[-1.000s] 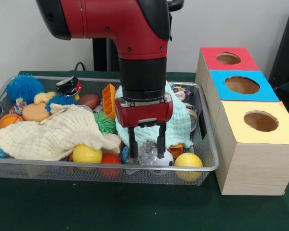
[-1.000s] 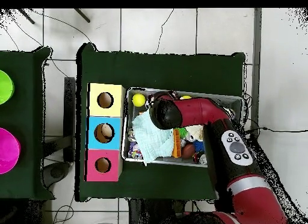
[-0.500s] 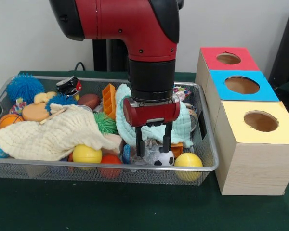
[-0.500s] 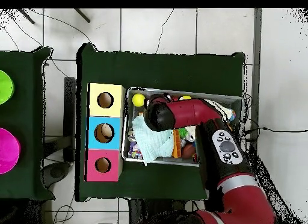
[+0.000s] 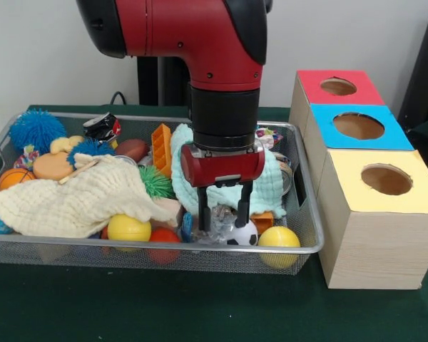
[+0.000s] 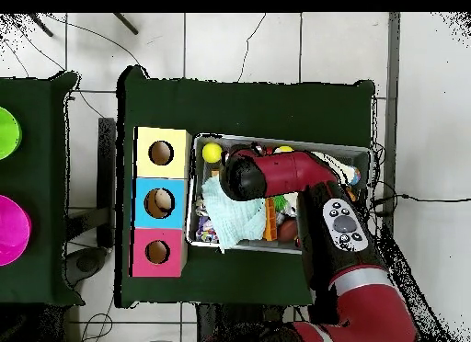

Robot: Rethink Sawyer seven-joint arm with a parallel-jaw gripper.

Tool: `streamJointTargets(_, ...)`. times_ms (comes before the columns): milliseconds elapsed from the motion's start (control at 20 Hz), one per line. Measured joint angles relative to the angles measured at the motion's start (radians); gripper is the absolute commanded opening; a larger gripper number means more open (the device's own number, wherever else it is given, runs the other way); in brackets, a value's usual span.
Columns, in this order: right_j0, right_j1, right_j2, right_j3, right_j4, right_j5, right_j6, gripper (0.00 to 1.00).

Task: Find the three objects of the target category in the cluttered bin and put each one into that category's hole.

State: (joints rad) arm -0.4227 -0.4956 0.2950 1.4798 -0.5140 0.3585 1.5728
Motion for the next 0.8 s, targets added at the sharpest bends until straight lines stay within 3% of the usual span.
streamJointTargets(800, 0.004, -0.008, -0.032, -0.004, 0.000, 0.000, 0.000, 1.00)
